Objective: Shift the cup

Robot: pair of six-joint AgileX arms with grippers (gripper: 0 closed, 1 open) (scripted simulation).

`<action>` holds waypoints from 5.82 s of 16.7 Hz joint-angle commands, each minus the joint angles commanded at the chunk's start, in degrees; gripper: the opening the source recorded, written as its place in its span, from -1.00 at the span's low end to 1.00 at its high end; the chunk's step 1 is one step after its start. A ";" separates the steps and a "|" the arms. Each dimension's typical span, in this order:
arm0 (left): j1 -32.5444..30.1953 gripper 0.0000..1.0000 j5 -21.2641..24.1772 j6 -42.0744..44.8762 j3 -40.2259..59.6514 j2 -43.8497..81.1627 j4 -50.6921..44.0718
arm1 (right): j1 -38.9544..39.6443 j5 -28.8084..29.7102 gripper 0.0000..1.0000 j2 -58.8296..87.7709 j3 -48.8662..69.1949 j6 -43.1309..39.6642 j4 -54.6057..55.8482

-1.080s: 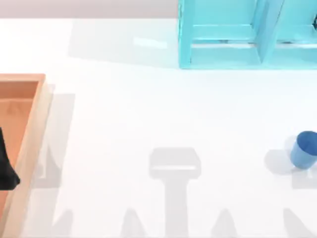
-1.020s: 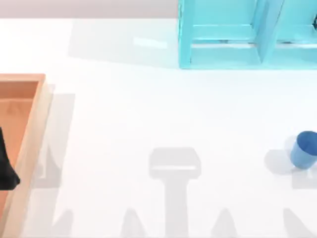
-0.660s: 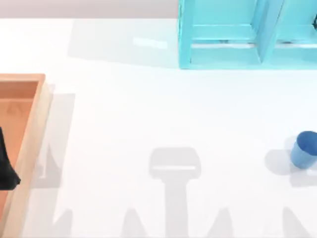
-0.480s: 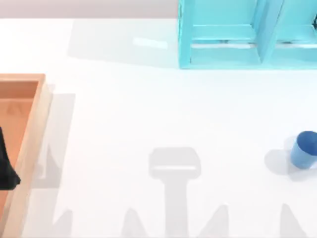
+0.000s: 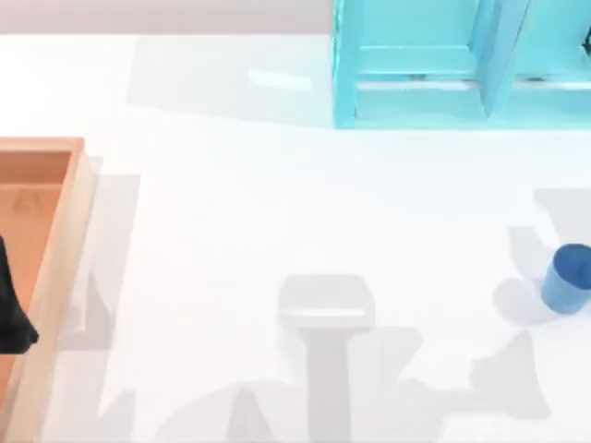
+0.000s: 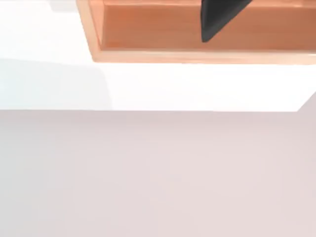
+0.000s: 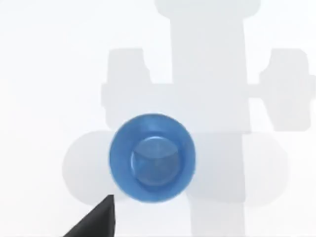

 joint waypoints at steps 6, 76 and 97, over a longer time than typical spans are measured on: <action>0.00 1.00 0.00 0.00 0.00 0.00 0.00 | 1.01 -0.01 1.00 26.11 20.44 1.04 -17.97; 0.00 1.00 0.00 0.00 0.00 0.00 0.00 | -43.93 0.38 -1.00 58.62 54.45 -43.69 -27.71; 0.00 1.00 0.00 0.00 0.00 0.00 0.00 | -43.08 0.28 0.36 60.00 41.82 -42.77 -13.97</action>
